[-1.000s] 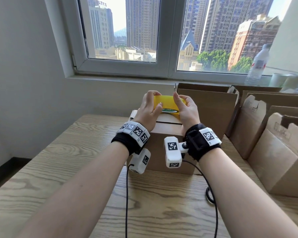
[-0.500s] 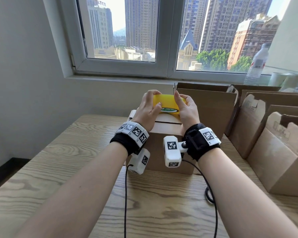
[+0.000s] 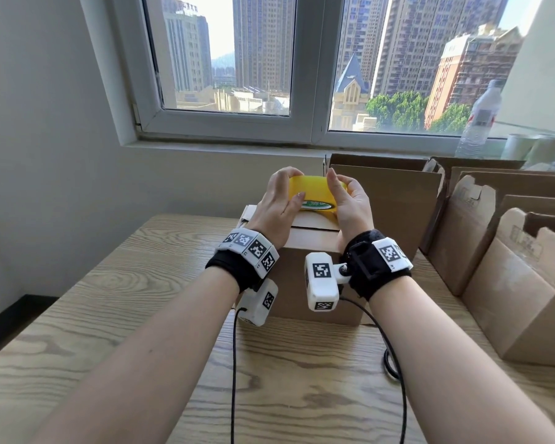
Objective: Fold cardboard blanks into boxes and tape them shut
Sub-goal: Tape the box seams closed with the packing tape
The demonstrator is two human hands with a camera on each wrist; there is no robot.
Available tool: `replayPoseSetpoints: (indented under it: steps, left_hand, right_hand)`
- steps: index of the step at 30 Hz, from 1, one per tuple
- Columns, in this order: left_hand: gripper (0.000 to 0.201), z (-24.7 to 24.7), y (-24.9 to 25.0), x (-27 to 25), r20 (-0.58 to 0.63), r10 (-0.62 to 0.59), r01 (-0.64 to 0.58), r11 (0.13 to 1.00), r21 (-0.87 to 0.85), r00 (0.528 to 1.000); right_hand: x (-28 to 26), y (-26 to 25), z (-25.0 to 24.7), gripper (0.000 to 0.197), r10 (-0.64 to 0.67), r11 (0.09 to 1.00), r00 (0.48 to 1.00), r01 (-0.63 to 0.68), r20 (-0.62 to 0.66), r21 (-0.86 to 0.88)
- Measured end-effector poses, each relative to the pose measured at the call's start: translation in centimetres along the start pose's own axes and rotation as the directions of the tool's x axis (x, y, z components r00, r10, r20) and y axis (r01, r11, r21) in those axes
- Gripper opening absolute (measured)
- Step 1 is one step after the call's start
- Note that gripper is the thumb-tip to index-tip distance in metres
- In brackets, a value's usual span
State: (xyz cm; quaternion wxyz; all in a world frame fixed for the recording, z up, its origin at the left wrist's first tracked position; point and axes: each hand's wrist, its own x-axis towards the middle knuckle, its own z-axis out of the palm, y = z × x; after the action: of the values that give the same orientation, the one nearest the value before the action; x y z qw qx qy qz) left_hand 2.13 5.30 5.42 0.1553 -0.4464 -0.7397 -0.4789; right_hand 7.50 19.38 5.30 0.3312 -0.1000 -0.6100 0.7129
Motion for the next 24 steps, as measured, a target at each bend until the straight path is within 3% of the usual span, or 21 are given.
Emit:
replayPoseSetpoints:
  steps: [11, 18, 24]
  left_hand:
    - [0.031, 0.1, -0.5, 0.1, 0.012, 0.023, -0.023, 1.000, -0.018, 1.000]
    - [0.036, 0.1, -0.9, 0.3, -0.017, 0.013, -0.014, 0.999, -0.051, 1.000]
    - [0.021, 0.1, -1.5, 1.1, -0.124, -0.118, 0.099, 0.984, -0.150, 0.985]
  right_hand:
    - [-0.1, -0.1, 0.2, 0.054, -0.013, 1.000, 1.000, 0.013, 0.003, 0.018]
    - [-0.3, -0.1, 0.4, 0.074, -0.019, 1.000, 1.000, 0.019, -0.009, 0.010]
    - [-0.2, 0.0, 0.3, 0.059, -0.034, 0.998, 0.999, 0.034, -0.014, -0.061]
